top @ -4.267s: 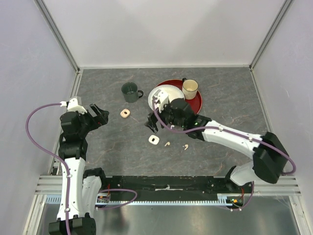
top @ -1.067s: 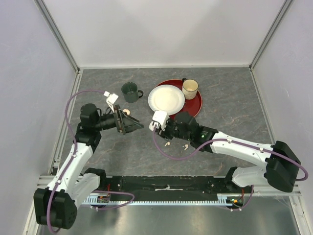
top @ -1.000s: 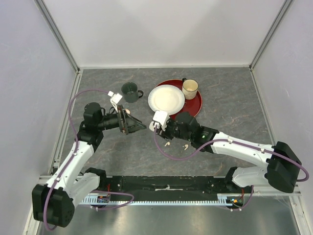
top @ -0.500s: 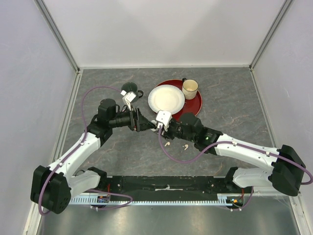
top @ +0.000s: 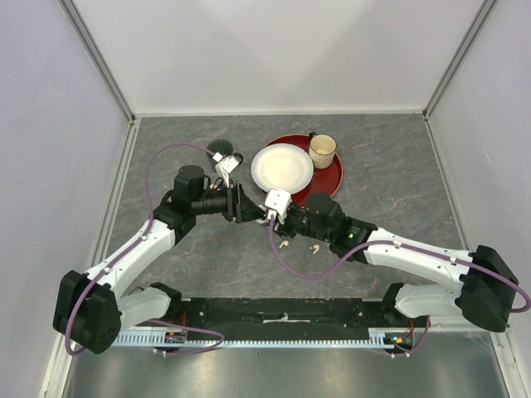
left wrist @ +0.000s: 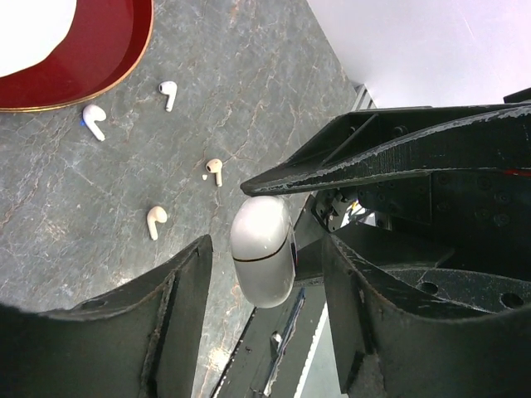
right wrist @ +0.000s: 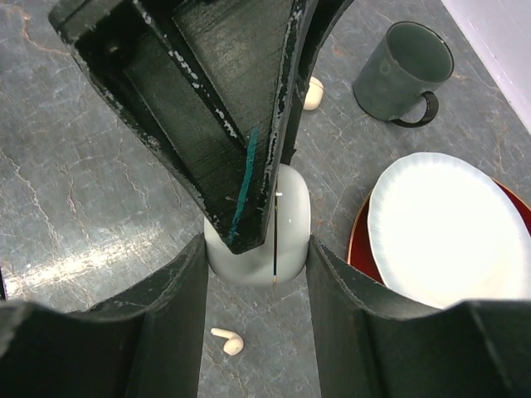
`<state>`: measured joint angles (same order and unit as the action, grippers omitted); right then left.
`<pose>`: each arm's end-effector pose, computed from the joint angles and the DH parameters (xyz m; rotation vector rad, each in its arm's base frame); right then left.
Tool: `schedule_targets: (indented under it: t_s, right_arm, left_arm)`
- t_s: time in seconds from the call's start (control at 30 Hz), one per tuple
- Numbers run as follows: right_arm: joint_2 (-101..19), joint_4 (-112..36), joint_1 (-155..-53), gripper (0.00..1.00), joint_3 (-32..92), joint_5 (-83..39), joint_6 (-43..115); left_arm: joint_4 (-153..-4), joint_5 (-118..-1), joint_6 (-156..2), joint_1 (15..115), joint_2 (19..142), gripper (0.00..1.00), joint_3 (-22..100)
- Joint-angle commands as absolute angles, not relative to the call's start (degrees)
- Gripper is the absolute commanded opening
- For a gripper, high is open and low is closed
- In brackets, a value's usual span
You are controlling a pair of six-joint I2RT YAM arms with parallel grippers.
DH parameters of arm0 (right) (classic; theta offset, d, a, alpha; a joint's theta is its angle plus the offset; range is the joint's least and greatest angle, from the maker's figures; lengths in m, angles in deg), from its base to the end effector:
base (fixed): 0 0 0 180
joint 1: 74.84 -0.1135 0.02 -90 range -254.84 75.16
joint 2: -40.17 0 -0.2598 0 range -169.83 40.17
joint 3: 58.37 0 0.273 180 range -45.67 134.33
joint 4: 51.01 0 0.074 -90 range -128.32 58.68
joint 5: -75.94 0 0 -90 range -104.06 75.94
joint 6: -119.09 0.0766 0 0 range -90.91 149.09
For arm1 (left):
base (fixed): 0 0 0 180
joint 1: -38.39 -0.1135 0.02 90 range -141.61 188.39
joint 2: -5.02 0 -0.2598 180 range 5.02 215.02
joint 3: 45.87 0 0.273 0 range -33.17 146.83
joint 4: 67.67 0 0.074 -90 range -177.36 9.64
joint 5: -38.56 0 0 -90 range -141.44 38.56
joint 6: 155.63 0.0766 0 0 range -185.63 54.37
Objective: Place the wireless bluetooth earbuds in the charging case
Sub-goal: Pick up the charging case at the center of the board.
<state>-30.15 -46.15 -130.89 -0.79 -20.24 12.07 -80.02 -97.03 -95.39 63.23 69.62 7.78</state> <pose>0.1841 0.2882 0.2525 -1.2004 1.4931 0.5654 0.2436 -0.1731 0.2459 0.4767 2.0646 -1.3791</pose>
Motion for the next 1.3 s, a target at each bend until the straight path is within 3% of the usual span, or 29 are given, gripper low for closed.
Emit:
schedule_targets:
  t_s: [0.0, 0.5, 0.87, 1.03, 1.17, 1.23, 1.27]
  right_arm:
    - [-28.3, -50.4, -131.1, 0.00, -1.9, -20.3, 10.9]
    - [-27.7, -52.8, -131.7, 0.00, -3.2, -18.5, 9.4]
    - [-28.2, -53.9, -132.3, 0.00, -3.4, -18.5, 9.1]
    - [-28.4, -54.0, -132.5, 0.00, -3.3, -18.5, 9.0]
    - [-28.3, -54.1, -132.6, 0.00, -3.4, -18.6, 9.0]
    - [-28.4, -54.2, -132.6, 0.03, -3.3, -18.5, 9.7]
    - [-28.5, -54.1, -132.6, 0.13, -3.2, -18.2, 10.1]
  left_arm:
    - [-80.0, -99.0, -92.6, 63.4, 70.3, 0.59, 10.4]
    - [-84.3, -101.3, -91.4, 63.8, 72.3, 0.61, 11.7]
    - [-82.9, -101.6, -91.8, 64.5, 73.2, 0.53, 11.6]
    - [-82.3, -101.6, -92.2, 64.8, 73.2, 0.42, 11.4]
    - [-81.9, -102.0, -92.2, 64.9, 73.2, 0.28, 11.2]
    - [-81.1, -102.4, -92.1, 65.1, 73.1, 0.12, 11.0]
    - [-80.7, -102.5, -92.1, 65.2, 73.0, 0.04, 10.9]
